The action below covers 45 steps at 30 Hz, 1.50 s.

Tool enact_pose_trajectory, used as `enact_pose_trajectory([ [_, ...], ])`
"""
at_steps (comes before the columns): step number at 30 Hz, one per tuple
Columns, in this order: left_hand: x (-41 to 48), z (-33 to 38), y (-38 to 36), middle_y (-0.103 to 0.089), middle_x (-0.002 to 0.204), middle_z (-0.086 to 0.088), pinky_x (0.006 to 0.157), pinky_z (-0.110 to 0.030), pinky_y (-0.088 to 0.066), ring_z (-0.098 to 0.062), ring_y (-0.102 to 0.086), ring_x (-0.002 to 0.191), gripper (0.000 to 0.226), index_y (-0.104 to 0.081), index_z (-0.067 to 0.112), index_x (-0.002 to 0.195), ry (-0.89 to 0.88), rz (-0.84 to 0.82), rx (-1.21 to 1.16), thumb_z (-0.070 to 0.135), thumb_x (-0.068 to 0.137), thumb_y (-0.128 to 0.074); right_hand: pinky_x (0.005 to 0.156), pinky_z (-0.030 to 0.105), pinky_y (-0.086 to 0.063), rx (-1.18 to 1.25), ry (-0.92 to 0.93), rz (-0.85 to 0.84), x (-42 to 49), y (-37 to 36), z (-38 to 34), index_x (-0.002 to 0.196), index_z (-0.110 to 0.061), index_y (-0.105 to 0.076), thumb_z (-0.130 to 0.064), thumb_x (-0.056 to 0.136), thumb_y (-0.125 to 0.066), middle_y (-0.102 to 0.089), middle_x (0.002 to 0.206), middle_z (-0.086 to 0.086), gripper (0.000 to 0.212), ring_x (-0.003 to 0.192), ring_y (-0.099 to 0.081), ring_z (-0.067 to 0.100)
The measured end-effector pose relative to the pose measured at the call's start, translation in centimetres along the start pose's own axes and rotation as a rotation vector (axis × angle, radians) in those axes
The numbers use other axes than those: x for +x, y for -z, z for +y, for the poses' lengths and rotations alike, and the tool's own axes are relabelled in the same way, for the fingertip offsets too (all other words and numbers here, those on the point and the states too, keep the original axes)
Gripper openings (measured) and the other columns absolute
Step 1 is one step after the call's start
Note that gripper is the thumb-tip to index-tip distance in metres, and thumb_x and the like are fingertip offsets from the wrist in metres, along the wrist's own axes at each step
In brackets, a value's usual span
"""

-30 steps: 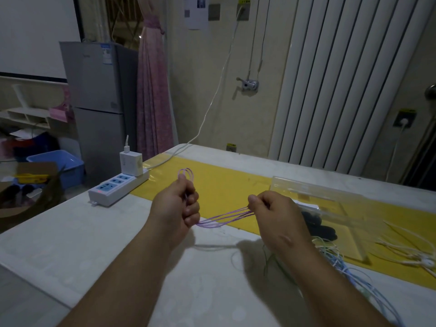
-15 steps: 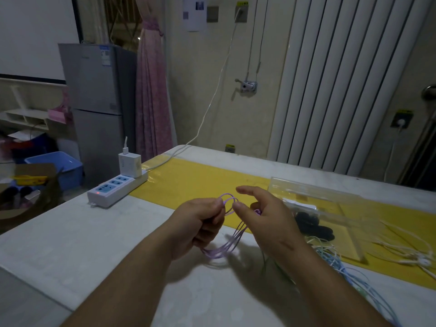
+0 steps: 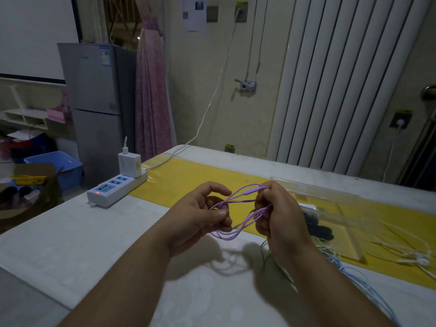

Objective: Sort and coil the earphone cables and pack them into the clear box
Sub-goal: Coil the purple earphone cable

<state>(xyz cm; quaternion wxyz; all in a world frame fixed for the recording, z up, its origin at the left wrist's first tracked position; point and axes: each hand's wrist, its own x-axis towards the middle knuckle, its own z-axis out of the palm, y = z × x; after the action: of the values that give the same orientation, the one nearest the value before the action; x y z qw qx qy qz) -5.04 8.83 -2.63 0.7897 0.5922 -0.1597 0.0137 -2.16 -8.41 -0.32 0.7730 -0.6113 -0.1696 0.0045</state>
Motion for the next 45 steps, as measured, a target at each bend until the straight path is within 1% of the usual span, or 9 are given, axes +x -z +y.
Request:
enact_pose_trajectory([
  [4, 0.5, -0.2, 0.7, -0.059, 0.074, -0.014, 0.073, -0.032, -0.05, -0.023, -0.06, 0.071, 0.024, -0.06, 0.01, 0.092, -0.079, 0.168, -0.037, -0.005, 0.073, -0.062, 0.042, 0.02, -0.02, -0.02, 0.024, 0.068, 0.2, -0.1, 0.5, 0.062, -0.014, -0.05, -0.037, 0.099, -0.044, -0.029, 0.045, -0.005, 0.044, 0.038, -0.022, 0.011],
  [8, 0.4, 0.1, 0.5, -0.058, 0.073, -0.012, 0.069, -0.031, -0.052, -0.022, -0.06, 0.071, 0.015, -0.059, 0.009, 0.09, -0.056, 0.231, 0.015, -0.005, 0.086, -0.058, 0.054, 0.034, -0.023, -0.244, 0.131, 0.161, 0.5, 0.0, 1.2, 0.061, -0.01, -0.042, -0.054, 0.08, -0.056, -0.029, 0.052, -0.001, 0.05, 0.052, -0.025, 0.018],
  [13, 0.3, -0.2, -0.3, -0.057, 0.071, -0.01, 0.059, -0.032, -0.055, -0.024, -0.062, 0.061, 0.013, -0.062, 0.004, 0.093, 0.033, 0.219, 0.172, -0.001, 0.095, -0.05, 0.048, 0.021, -0.028, -0.453, 0.47, 0.412, -0.5, -0.5, 1.3, 0.061, -0.016, -0.037, -0.021, 0.093, -0.059, -0.034, 0.051, -0.007, 0.04, 0.049, -0.032, 0.01],
  [19, -0.1, 0.0, -0.7, -0.056, 0.067, -0.01, 0.056, -0.031, -0.052, -0.023, -0.057, 0.054, 0.017, -0.064, -0.001, 0.087, 0.037, 0.159, 0.195, -0.006, 0.093, -0.05, 0.053, 0.015, -0.029, -0.705, 0.673, 0.467, -0.2, -0.3, 0.6, 0.061, -0.02, -0.03, -0.015, 0.083, -0.052, -0.035, 0.065, -0.005, 0.032, 0.061, -0.039, 0.007],
  [24, 0.2, 0.0, -0.4, -0.057, 0.065, -0.009, 0.052, -0.028, -0.05, -0.02, -0.055, 0.049, 0.017, -0.065, -0.001, 0.086, -0.025, 0.259, 0.147, -0.006, 0.092, -0.051, 0.053, 0.041, -0.043, -0.688, 0.344, 0.269, 0.2, 0.6, 0.5, 0.075, -0.02, -0.041, -0.013, 0.086, -0.054, -0.047, 0.059, 0.004, 0.019, 0.058, -0.048, 0.027],
  [28, 0.5, 0.0, 0.1, -0.059, 0.065, -0.006, 0.051, -0.024, -0.049, -0.016, -0.054, 0.049, 0.015, -0.066, 0.001, 0.089, -0.062, 0.353, 0.115, -0.003, 0.093, -0.051, 0.06, 0.028, -0.048, -0.688, 0.165, -0.021, 0.0, 0.5, 0.0, 0.104, -0.032, -0.059, -0.017, 0.094, -0.052, -0.063, 0.07, -0.002, 0.019, 0.066, -0.065, 0.007],
  [32, 0.7, -0.1, 0.4, -0.061, 0.066, -0.005, 0.054, -0.024, -0.051, -0.015, -0.054, 0.05, 0.016, -0.066, 0.004, 0.09, -0.083, 0.435, 0.154, -0.001, 0.093, -0.052, 0.059, 0.03, -0.036, -0.811, 0.074, -0.272, -0.4, 0.2, 0.2, 0.077, -0.01, -0.066, -0.032, 0.096, -0.053, -0.049, 0.057, -0.007, 0.032, 0.053, -0.043, 0.007],
  [37, 0.6, -0.3, 0.8, -0.061, 0.065, -0.003, 0.055, -0.025, -0.05, -0.014, -0.054, 0.053, 0.015, -0.068, 0.006, 0.09, -0.084, 0.487, 0.279, 0.001, 0.093, -0.054, 0.06, 0.03, -0.032, -0.972, 0.016, -0.517, -1.2, -0.9, 0.3, 0.09, -0.004, -0.066, -0.043, 0.095, -0.054, -0.049, 0.069, 0.002, 0.041, 0.062, -0.041, 0.01],
  [45, 0.8, -0.5, 1.1, -0.064, 0.068, -0.003, 0.059, -0.026, -0.053, -0.013, -0.058, 0.058, 0.016, -0.069, 0.009, 0.09, -0.1, 0.539, 0.333, 0.002, 0.094, -0.055, 0.053, 0.036, -0.027, -1.288, 0.109, -0.349, -2.3, -3.3, 0.2, 0.071, -0.021, -0.04, -0.038, 0.1, -0.04, -0.056, 0.083, 0.007, 0.034, 0.078, -0.048, 0.027],
])
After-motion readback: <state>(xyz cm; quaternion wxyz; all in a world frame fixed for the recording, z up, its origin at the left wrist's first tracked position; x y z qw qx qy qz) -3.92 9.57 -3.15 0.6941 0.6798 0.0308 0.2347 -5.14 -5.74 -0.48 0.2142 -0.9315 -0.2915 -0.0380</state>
